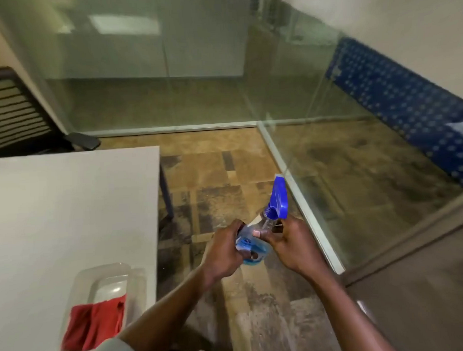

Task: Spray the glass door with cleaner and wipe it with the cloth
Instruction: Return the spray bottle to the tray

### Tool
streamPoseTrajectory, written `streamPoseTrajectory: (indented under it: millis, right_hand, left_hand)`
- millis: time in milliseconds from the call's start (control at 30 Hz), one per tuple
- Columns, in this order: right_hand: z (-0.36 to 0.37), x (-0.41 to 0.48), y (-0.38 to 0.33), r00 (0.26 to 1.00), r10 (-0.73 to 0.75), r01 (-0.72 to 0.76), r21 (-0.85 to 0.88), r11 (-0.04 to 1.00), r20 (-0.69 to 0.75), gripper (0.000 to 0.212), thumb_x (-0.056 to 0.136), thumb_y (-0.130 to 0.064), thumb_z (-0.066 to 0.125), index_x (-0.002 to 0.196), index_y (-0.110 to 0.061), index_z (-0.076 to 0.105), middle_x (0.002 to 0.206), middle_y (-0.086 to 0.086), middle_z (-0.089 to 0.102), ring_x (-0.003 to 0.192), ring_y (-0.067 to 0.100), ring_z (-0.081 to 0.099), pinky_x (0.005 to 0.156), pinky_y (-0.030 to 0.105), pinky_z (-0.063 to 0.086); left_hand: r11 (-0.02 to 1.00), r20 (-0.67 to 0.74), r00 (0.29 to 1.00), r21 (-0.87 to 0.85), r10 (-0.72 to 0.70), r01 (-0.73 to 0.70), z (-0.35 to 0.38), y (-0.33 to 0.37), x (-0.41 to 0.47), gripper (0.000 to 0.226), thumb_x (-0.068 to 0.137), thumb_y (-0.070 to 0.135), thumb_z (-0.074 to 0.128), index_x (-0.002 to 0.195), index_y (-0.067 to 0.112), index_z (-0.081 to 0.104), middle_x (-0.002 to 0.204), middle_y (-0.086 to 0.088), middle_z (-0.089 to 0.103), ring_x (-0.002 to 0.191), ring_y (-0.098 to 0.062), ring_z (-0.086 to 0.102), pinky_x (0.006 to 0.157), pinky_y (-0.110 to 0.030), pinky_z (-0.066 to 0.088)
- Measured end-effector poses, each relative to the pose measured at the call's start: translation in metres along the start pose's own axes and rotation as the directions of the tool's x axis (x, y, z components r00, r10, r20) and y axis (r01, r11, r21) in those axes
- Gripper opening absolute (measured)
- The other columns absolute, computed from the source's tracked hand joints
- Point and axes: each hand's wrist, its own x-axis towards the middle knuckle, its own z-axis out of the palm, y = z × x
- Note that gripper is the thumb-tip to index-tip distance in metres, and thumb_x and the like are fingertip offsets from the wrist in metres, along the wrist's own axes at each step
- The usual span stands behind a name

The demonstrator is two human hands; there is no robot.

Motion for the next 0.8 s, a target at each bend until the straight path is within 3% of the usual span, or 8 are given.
streamPoseTrajectory:
  millis: [67, 233, 367, 533, 733, 800]
  right_hand:
    - [0.028, 0.013, -0.013, 0.998, -0.039, 0.039, 0.001, 0.999, 0.043, 0.037, 0.088, -0.045, 0.084, 0.116, -0.025, 0.072, 0.096, -0.007, 0.081, 0.086, 0.02, 0.077, 0.081, 0.048, 0.063]
    - [0.085, 0.032, -0.048, 0.985, -0.089, 0.09, -0.004, 0.996, 0.149, 0.04, 0.088, -0.033, 0.088, 0.122, -0.018, 0.072, 0.103, 0.0, 0.082, 0.095, 0.024, 0.077, 0.088, 0.047, 0.061]
    - [0.129, 0.044, -0.063, 0.96, -0.161, 0.169, -0.016, 0.986, 0.229, 0.046, 0.088, -0.035, 0.088, 0.128, -0.019, 0.069, 0.103, 0.003, 0.081, 0.095, 0.026, 0.076, 0.086, 0.047, 0.061]
    - [0.175, 0.054, -0.069, 0.923, -0.222, 0.246, -0.039, 0.969, 0.314, 0.051, 0.092, -0.039, 0.085, 0.135, -0.017, 0.068, 0.123, 0.005, 0.078, 0.111, 0.029, 0.074, 0.09, 0.035, 0.056]
    - [0.21, 0.068, -0.08, 0.856, -0.31, 0.336, 0.009, 0.942, 0.414, 0.043, 0.094, -0.024, 0.083, 0.133, -0.012, 0.071, 0.127, 0.01, 0.078, 0.114, 0.033, 0.073, 0.086, 0.03, 0.05]
    - [0.222, 0.073, -0.084, 0.838, -0.315, 0.342, 0.021, 0.939, 0.445, 0.052, 0.093, -0.024, 0.085, 0.14, -0.011, 0.066, 0.133, 0.01, 0.075, 0.121, 0.032, 0.071, 0.097, 0.036, 0.055]
  left_hand:
    - [0.999, -0.044, 0.999, 0.013, -0.028, 0.029, -0.022, -0.022, -0.006, 0.052, 0.071, 0.034, 0.089, 0.117, 0.028, 0.065, 0.111, 0.01, 0.077, 0.099, -0.013, 0.073, 0.09, -0.046, 0.061]
    - [0.99, -0.136, 0.981, 0.023, -0.136, 0.141, -0.066, -0.067, -0.028, 0.056, 0.073, 0.045, 0.086, 0.123, 0.031, 0.066, 0.116, 0.011, 0.079, 0.099, -0.009, 0.075, 0.092, -0.043, 0.063]
    - [0.958, -0.227, 0.936, 0.043, -0.268, 0.284, -0.086, -0.108, -0.054, 0.065, 0.073, 0.062, 0.08, 0.128, 0.035, 0.058, 0.12, 0.01, 0.079, 0.105, -0.018, 0.077, 0.09, -0.043, 0.063]
    - [0.854, -0.42, 0.786, 0.049, -0.454, 0.519, -0.094, -0.147, -0.107, 0.071, 0.084, 0.064, 0.079, 0.137, 0.021, 0.058, 0.139, -0.002, 0.068, 0.131, -0.025, 0.063, 0.106, -0.041, 0.051]
    - [0.68, -0.621, 0.547, 0.031, -0.562, 0.733, -0.085, -0.172, -0.157, 0.078, 0.079, 0.06, 0.086, 0.136, 0.013, 0.06, 0.134, -0.006, 0.066, 0.128, -0.029, 0.06, 0.109, -0.043, 0.047]
    - [0.627, -0.634, 0.5, 0.031, -0.59, 0.778, -0.083, -0.181, -0.17, 0.089, 0.075, 0.067, 0.086, 0.139, 0.013, 0.057, 0.136, -0.008, 0.064, 0.13, -0.03, 0.06, 0.113, -0.046, 0.047]
